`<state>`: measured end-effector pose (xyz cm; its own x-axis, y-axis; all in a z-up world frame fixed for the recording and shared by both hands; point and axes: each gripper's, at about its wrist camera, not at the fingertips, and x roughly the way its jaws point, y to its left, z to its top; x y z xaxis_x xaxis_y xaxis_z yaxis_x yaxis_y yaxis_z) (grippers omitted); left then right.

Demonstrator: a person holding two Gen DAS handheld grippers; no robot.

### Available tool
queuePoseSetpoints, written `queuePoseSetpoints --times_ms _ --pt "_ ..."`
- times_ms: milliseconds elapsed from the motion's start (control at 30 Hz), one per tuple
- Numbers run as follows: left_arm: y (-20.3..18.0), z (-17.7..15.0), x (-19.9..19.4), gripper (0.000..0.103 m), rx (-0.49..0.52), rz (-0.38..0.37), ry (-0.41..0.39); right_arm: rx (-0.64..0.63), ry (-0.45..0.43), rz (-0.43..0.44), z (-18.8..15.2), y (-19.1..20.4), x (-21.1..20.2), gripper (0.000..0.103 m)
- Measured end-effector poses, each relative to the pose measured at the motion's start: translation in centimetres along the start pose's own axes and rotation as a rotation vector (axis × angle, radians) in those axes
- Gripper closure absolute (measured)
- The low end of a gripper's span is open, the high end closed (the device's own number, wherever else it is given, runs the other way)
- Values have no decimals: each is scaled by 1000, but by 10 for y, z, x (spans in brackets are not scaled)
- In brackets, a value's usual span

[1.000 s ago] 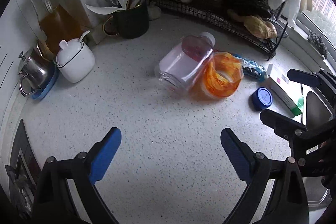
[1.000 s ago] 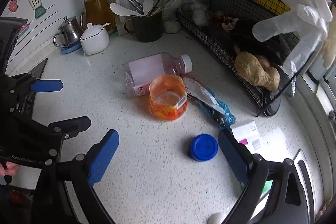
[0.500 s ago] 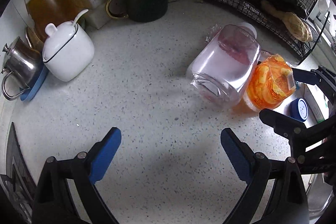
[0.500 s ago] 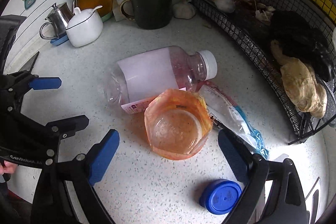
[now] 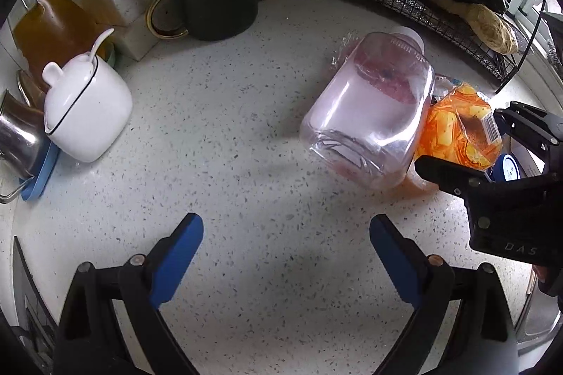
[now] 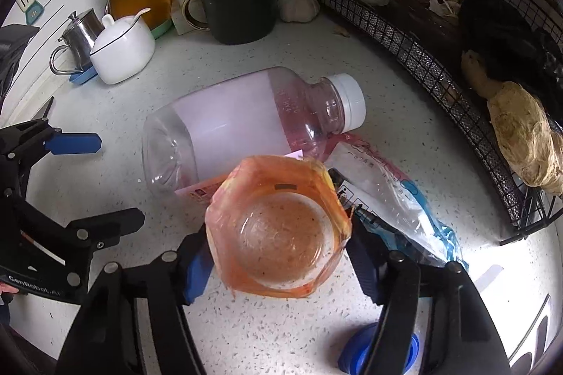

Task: Collect trash
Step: 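Grasp the pink plastic bottle with the left tool while the right tool grasps the orange cup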

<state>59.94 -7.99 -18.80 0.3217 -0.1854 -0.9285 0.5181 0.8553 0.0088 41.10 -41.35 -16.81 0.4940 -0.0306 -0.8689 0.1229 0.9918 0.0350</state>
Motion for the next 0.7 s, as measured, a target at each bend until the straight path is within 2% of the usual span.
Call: queuePoseSetpoints --times_ms 300,433,700 --pt "-14 19 -16 8 144 -75 -26 82 -35 -16 -8 0 -26 38" --pt "-22 36 -13 8 216 -82 -32 128 -38 -43 -11 -5 -33 38" --pt "-36 49 3 8 299 -140 -26 144 -35 -72 -14 -17 -32 38"
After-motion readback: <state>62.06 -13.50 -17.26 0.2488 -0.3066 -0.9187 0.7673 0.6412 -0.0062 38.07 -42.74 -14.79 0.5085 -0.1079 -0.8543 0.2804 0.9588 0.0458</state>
